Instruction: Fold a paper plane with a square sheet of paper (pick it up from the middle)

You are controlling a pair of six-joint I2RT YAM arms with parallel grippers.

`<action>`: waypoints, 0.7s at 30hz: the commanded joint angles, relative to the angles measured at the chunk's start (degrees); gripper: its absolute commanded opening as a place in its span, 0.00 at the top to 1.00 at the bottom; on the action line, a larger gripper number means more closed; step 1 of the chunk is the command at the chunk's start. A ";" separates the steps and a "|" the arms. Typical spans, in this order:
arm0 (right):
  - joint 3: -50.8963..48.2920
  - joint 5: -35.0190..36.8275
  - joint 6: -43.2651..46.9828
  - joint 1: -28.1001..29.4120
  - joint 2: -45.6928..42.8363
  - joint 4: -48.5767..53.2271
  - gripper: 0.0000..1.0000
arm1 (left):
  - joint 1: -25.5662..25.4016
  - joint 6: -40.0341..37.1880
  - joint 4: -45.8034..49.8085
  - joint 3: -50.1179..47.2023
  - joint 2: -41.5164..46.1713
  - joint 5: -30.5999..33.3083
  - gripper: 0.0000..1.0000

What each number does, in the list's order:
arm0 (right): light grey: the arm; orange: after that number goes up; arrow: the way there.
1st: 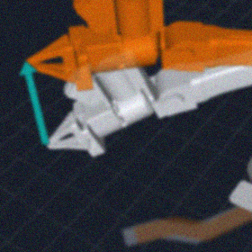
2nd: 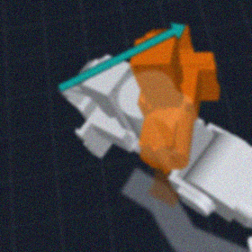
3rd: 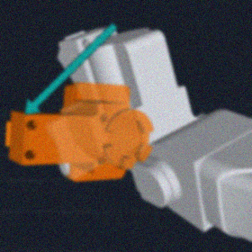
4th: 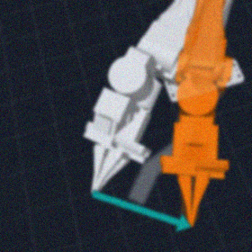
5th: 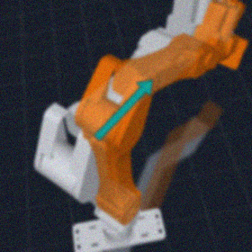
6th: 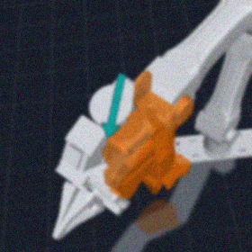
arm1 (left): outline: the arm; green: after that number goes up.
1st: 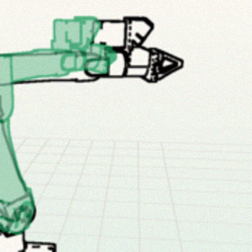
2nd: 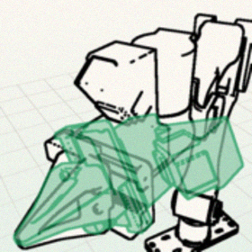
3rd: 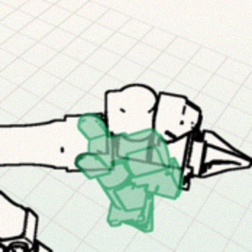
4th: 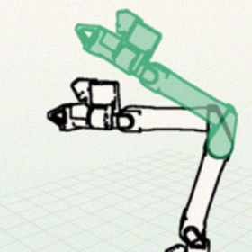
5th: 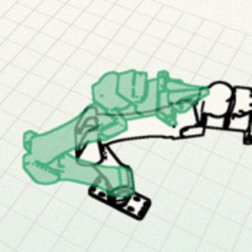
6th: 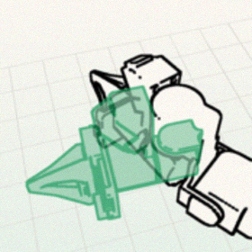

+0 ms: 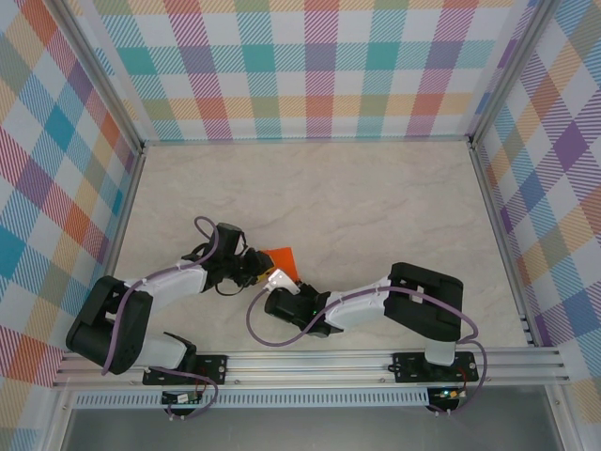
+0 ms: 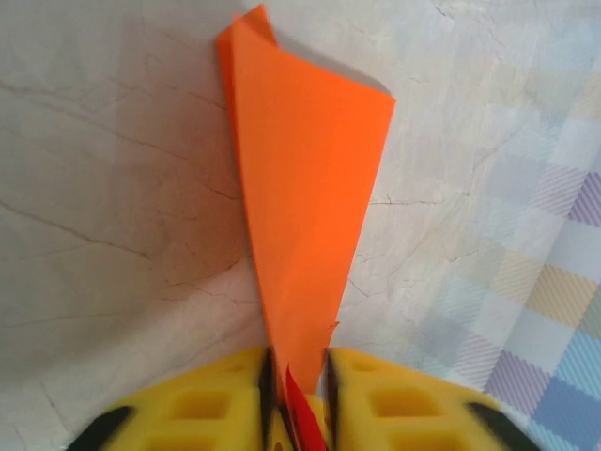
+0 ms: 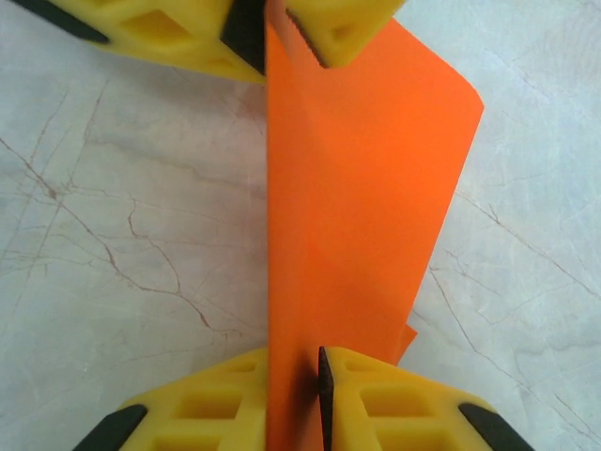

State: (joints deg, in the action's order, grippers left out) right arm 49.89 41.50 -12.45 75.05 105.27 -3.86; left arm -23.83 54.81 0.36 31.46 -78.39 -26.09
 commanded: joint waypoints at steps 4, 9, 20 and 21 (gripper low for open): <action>-5.29 -7.19 -3.77 -2.29 -4.23 -3.64 0.85 | 0.54 -1.90 6.60 2.93 2.25 1.65 0.42; -10.91 -16.62 -8.35 -6.12 -9.39 -8.12 0.86 | 0.54 -3.25 12.77 3.30 7.39 5.95 0.26; -19.84 -37.31 -19.06 -17.29 -12.40 -21.01 0.87 | 0.54 -3.40 14.28 2.31 10.61 6.36 0.24; -20.61 -39.08 -19.57 -17.97 -12.40 -22.55 0.87 | 0.54 -3.46 14.24 2.25 10.60 6.23 0.24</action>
State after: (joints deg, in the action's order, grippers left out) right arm 31.33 10.24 -27.62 58.63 92.51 -21.28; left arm -23.86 52.40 13.41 33.58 -68.90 -20.25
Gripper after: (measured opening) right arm 0.132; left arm 0.759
